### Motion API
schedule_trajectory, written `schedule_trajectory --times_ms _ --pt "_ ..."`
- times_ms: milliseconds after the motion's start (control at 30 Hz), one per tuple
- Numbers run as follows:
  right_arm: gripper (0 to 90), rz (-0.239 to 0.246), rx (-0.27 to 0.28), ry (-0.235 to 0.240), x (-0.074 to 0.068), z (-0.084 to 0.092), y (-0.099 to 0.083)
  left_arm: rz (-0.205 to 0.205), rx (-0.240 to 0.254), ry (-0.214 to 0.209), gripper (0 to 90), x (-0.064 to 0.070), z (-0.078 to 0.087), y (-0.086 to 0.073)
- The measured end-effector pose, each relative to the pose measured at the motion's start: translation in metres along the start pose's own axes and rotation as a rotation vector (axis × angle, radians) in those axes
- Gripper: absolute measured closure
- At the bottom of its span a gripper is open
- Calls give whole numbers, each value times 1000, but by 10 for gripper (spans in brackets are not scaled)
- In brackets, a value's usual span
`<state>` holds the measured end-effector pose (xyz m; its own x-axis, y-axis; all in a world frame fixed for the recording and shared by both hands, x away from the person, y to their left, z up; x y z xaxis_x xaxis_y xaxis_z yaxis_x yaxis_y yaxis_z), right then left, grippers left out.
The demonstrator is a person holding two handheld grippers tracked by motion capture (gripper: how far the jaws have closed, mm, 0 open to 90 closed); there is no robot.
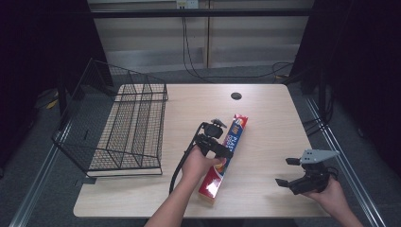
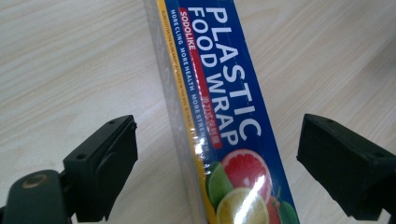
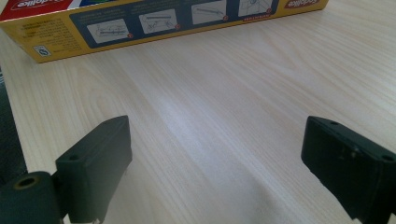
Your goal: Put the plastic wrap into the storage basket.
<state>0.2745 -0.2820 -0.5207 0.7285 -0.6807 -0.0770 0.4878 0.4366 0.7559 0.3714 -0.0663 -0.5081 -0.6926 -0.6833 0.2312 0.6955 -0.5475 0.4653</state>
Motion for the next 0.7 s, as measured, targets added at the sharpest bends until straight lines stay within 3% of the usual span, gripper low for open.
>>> schedule_trajectory --times_ms 100,133,167,300,500,533,700 --pt "87 -1 1 1 0 0 0 -9 -15 -6 134 2 -4 2" --pt "87 1 2 -1 0 0 0 12 -5 0 136 4 -6 3" --pt "87 2 2 0 0 0 0 -6 -20 -1 139 3 -6 3" --pt "87 1 5 2 0 1 1 -2 -31 -2 151 4 -10 6" --pt "87 0 2 4 0 0 0 18 -42 22 152 -2 -16 8" --pt "87 2 4 5 1 0 0 32 -38 14 153 -1 -18 8" --pt "87 -3 6 6 0 1 1 32 -50 15 168 0 -21 8"
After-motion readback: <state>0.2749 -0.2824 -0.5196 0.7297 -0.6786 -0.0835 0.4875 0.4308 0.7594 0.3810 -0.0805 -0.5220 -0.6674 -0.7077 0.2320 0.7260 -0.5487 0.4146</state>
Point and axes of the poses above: each handheld gripper's, and its own axes: z roughly backward along the jaws, y roughly out of its top, x roughly to its right, the point moved 9 cm from there along -z, roughly forward along the jaws
